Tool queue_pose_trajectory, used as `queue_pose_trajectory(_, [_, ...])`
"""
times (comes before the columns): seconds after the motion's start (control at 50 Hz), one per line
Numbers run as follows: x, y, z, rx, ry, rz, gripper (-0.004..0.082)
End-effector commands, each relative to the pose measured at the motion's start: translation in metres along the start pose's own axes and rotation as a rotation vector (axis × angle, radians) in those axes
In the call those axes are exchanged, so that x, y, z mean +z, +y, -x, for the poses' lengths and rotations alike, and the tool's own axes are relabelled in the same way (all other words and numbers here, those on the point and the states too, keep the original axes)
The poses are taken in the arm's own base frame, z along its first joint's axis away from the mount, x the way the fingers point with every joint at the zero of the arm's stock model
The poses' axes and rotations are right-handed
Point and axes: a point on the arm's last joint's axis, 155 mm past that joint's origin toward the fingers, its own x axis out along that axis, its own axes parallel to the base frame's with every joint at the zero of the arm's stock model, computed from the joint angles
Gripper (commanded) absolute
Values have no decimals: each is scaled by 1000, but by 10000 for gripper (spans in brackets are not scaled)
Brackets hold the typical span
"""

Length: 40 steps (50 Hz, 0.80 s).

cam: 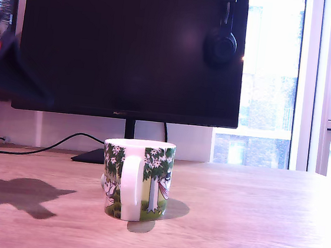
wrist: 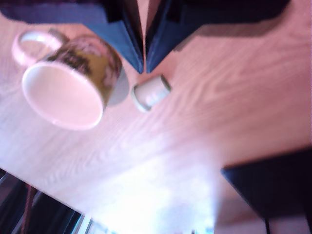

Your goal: Pick up the coffee capsules from the table one by one and drop them inside the nearest coffee cup

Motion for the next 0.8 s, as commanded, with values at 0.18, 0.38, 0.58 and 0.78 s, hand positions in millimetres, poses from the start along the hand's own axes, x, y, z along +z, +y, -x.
queue_pose_trajectory(0.18, [25,15,-21,-32,-4,-113,-21])
queue_pose_trajectory(0.38, [45,27,-39,-66,-9,-223,-21])
queue_pose_trajectory(0.58, [58,31,-57,-114,-15,-282,-21])
queue_pose_trajectory(0.78, [60,25,-80,-167,0,-320,-21])
